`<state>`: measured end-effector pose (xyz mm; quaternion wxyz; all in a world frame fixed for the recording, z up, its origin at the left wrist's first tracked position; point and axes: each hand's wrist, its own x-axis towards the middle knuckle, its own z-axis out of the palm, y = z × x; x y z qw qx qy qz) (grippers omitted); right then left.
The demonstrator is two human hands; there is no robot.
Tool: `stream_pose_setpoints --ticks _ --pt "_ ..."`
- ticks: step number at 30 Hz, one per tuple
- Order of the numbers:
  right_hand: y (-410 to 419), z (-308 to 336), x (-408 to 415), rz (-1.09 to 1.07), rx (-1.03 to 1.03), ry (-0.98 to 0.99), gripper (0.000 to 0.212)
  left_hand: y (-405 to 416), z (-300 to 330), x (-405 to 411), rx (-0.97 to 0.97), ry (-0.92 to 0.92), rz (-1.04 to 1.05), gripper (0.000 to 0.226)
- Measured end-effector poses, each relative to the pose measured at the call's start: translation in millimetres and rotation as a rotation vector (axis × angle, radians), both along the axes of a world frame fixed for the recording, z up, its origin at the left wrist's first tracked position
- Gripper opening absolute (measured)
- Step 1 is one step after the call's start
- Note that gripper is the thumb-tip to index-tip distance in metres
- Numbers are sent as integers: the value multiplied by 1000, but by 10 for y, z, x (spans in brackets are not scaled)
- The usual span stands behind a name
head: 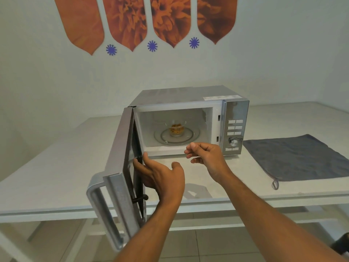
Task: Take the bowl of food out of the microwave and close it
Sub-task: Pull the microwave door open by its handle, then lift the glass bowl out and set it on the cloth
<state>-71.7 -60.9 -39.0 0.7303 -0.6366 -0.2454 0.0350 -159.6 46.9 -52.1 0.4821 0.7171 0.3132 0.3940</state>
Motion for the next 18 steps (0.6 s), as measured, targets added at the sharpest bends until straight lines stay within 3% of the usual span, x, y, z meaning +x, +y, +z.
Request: stream_pose_setpoints --ticks 6,13,18 --pt "117 -31 -15 -77 -2 14 24 143 4 -1 6 -103 -214 84" --pt "208 -72 120 -171 -6 5 23 280 156 214 9 -96 -356 63" --pt "254 -101 357 -213 -33 -12 14 354 153 515 -22 -63 -467 61"
